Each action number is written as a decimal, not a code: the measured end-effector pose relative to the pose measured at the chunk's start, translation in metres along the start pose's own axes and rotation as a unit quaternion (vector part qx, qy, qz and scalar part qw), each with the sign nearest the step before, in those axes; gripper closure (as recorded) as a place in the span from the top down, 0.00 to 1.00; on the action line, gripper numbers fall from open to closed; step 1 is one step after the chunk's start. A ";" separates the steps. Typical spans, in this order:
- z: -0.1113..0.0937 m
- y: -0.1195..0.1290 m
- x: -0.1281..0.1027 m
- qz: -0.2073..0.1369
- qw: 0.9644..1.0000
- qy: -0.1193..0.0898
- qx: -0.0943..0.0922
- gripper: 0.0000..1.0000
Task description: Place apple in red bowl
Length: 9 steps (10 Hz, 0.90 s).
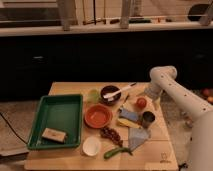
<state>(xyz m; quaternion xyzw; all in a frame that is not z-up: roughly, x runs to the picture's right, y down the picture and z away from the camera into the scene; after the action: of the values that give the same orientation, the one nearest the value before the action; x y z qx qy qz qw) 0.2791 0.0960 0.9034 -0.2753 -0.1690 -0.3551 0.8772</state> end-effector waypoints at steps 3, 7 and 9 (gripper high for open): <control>0.009 -0.002 -0.003 -0.011 1.000 -0.013 -0.004 0.80; 0.020 -0.009 -0.006 -0.027 0.999 -0.030 -0.010 0.58; 0.024 -0.010 -0.005 -0.032 0.999 -0.039 -0.012 0.38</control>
<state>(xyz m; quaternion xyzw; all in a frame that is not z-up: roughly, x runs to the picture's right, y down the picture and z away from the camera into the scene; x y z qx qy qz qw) 0.2660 0.1074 0.9235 -0.2939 -0.2072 -0.3737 0.8550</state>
